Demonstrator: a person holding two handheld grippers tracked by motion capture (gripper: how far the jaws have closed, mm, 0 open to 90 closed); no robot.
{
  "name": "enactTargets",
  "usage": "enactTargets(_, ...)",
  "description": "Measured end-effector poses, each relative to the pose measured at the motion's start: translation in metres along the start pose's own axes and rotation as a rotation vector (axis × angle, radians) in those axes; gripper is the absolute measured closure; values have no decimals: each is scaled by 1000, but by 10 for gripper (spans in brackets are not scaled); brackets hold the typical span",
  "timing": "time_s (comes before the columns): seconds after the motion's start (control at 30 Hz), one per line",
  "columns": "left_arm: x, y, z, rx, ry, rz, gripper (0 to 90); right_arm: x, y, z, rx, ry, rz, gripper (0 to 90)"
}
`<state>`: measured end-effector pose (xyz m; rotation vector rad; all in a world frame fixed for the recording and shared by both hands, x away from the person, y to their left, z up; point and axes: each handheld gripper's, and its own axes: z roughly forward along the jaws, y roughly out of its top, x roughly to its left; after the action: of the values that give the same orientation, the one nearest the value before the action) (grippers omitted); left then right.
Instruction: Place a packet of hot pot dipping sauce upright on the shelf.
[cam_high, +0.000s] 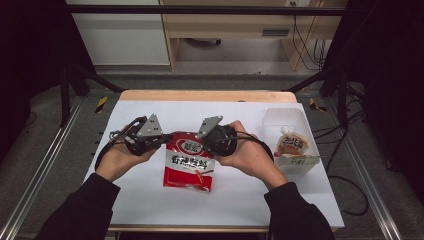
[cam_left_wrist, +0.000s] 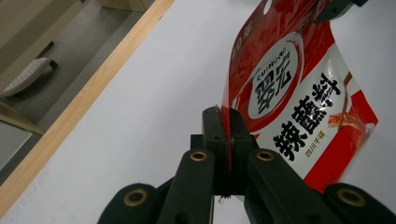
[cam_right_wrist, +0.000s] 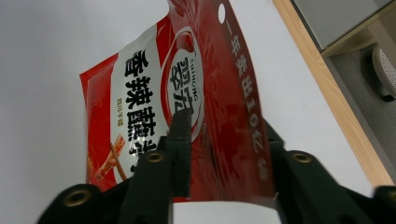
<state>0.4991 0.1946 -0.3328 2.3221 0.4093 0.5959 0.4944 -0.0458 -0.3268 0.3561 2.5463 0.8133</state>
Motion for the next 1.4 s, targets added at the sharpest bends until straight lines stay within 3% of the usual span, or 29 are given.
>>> enactTargets(0.2, -4, 5, -2, 0, 10, 25, 900, -2, 12, 1, 41, 15, -28, 569)
enactTargets(0.33, -4, 6, -3, -3, 12, 30, 900, -1, 17, 5, 89, 26, -54, 572)
enactTargets(0.47, -4, 6, -3, -6, 8, 27, 900, -1, 17, 8, 111, 51, -50, 596)
enactTargets(0.73, -4, 6, -3, -8, -5, 17, 900, -2, 13, 9, 122, 55, -33, 837)
enactTargets(0.9, -4, 4, -3, -28, -3, 2, 893, -1, 11, 10, 126, 57, -16, 895)
enactTargets(1.0, -4, 0, -2, -48, 7, -30, 784, -3, 11, 9, 118, 65, -16, 898)
enactTargets(1.13, -5, -10, -1, -79, 41, -93, 446, -5, 10, 7, 105, 78, -1, 900)
enactTargets(1.2, -6, -17, 0, -83, 33, -105, 365, -7, 10, 5, 96, 84, 4, 900)
enactTargets(1.4, -12, -42, 2, -100, 21, -201, 198, -11, 10, -3, 81, 104, 22, 900)
